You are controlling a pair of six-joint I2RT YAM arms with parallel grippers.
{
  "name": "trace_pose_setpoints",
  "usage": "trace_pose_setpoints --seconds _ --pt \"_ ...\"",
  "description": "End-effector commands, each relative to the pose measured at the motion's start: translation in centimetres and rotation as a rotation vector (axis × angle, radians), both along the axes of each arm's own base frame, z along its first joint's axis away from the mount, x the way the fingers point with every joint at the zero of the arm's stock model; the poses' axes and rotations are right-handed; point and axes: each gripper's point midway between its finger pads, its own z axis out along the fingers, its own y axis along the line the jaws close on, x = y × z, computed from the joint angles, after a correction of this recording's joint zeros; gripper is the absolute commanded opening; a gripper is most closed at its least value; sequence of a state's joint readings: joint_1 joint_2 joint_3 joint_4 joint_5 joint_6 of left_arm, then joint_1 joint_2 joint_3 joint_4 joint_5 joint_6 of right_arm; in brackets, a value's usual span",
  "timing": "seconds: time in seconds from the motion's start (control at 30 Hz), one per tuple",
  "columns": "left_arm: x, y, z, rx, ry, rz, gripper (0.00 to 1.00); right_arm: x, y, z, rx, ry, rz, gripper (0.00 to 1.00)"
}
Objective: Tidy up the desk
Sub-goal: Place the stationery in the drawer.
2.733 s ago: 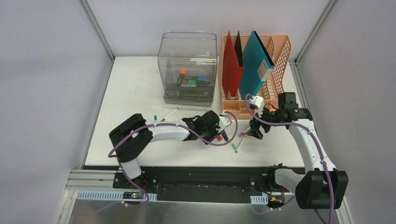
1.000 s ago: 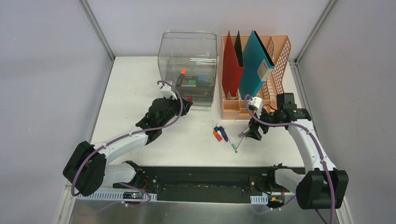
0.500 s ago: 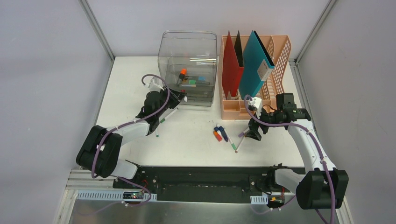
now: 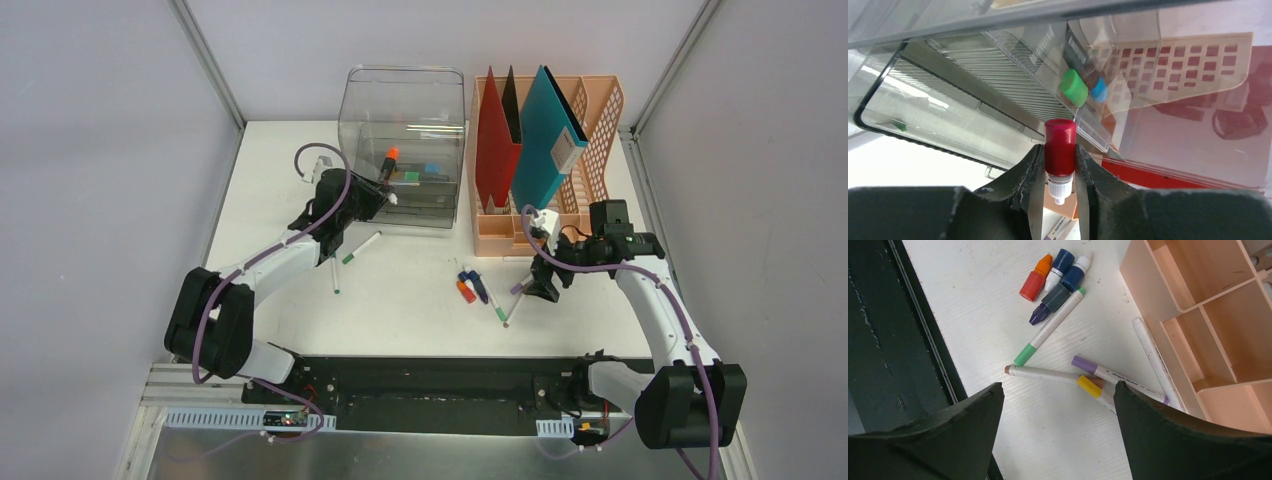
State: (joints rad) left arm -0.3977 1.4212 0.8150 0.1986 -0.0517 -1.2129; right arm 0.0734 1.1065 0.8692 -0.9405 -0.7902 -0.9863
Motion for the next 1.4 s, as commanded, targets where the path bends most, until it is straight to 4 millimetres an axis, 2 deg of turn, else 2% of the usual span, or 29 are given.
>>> trace_pose_setpoints --seconds 0.0,0.2,0.5,0.67,0.77,0.87,1.0,1.13,1.23,1.37 --pt "0.4 1.1 -0.5 0.018 0.082 0.074 0.27 0.0 0.6 0.5 0.024 -0.037 0.039 0.84" --pt "1.0 1.0 -0.3 0.024 0.067 0.076 0.45 0.0 0.6 0.5 0.024 -0.036 0.039 0.84" --pt "0.9 0.5 1.4 0.015 -0.021 0.029 0.49 0.0 0.6 0.5 0.025 -0.035 0.039 0.84" --pt "-0.2 -0.3 3.4 0.043 -0.176 -0.081 0.56 -0.2 0.9 0.5 0.040 -0.026 0.050 0.84" --pt "-1.9 -1.7 5.4 0.048 -0.376 -0.217 0.66 -0.4 1.5 0.6 0.065 -0.010 0.062 0.84" --pt "-4.1 -2.3 6.1 0.063 -0.528 -0.315 0.73 -0.7 2.3 0.8 0.104 0.013 0.084 0.83" --pt "-6.8 -3.3 5.0 0.112 -0.587 -0.460 0.80 -0.9 4.0 1.3 0.177 0.067 0.086 0.80" --pt "-9.4 -4.4 4.1 0.109 -0.593 -0.612 0.82 0.0 6.1 1.0 0.197 0.106 0.041 0.76" --pt "-11.3 -4.6 3.8 0.099 -0.611 -0.682 0.82 0.3 7.5 -0.4 0.118 0.133 0.030 0.73" --pt "-12.9 -4.1 2.8 0.111 -0.616 -0.692 0.84 1.0 9.1 -2.5 -0.015 0.152 0.005 0.68"
